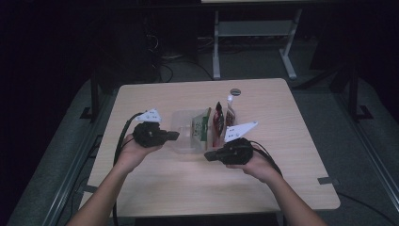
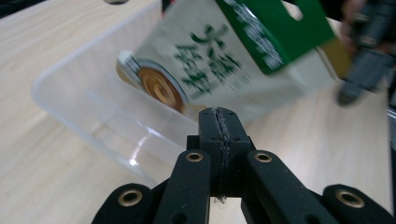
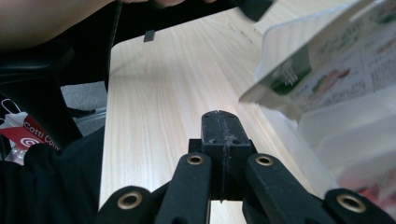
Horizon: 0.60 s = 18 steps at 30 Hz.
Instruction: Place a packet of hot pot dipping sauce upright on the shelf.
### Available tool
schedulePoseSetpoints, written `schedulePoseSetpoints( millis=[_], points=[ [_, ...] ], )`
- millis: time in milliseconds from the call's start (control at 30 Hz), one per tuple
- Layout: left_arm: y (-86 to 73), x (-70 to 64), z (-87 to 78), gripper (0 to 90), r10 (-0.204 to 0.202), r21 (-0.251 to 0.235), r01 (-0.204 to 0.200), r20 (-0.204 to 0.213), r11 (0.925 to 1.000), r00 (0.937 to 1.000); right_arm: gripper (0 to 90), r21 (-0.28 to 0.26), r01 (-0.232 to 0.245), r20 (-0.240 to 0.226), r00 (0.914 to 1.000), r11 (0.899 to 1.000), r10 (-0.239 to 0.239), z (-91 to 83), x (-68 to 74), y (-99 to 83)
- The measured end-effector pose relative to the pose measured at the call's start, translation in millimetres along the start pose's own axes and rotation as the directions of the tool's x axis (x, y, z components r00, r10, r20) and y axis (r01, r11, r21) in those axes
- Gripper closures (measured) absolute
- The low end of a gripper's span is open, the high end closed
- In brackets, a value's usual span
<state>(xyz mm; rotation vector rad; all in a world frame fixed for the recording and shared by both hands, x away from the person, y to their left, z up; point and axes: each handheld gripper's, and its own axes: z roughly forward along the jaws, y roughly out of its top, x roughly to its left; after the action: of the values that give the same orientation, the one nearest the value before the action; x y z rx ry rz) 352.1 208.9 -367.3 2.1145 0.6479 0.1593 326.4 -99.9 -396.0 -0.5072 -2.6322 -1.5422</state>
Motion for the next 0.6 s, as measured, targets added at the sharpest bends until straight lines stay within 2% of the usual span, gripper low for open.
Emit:
schedulePoseSetpoints(
  millis=[100,233,267,367,467,600],
  points=[
    [-13.1,-8.4,-9.7,85.7,-0.001,0.006,0.000,0.005,1.0000,1.0000,89.8,-0.041,0.003,-0.012,0.9999,0.999,-0.003,3.6,-3.2,4.8],
    [-26.5,-15.0,-20.8,81.6,-0.009,0.010,0.009,0.004,0.9999,1.0000,89.9,-0.086,0.009,0.027,0.9996,0.996,-0.006,2.8,-6.8,14.1],
    [-29.2,-16.2,-22.9,80.9,-0.012,0.011,0.012,0.003,0.9999,0.9999,89.9,-0.097,0.001,0.021,0.9998,0.995,0.001,2.4,-8.8,16.1],
    [-37.1,-20.5,-27.5,78.3,-0.015,0.011,0.015,0.009,0.9998,0.9999,89.9,-0.116,0.004,0.033,0.9995,0.993,0.000,2.4,-11.0,20.7],
    [-43.8,-24.6,-30.7,75.6,-0.014,0.014,0.014,0.019,0.9998,0.9997,89.7,-0.107,0.010,0.035,0.9994,0.994,-0.006,-1.5,-7.5,19.1],
    [-52.5,-28.5,-32.1,69.4,-0.005,0.027,0.004,0.029,0.9996,0.9996,74.2,-0.086,-0.007,0.047,0.9988,0.996,0.011,-11.1,-3.8,8.6]
  ],
)
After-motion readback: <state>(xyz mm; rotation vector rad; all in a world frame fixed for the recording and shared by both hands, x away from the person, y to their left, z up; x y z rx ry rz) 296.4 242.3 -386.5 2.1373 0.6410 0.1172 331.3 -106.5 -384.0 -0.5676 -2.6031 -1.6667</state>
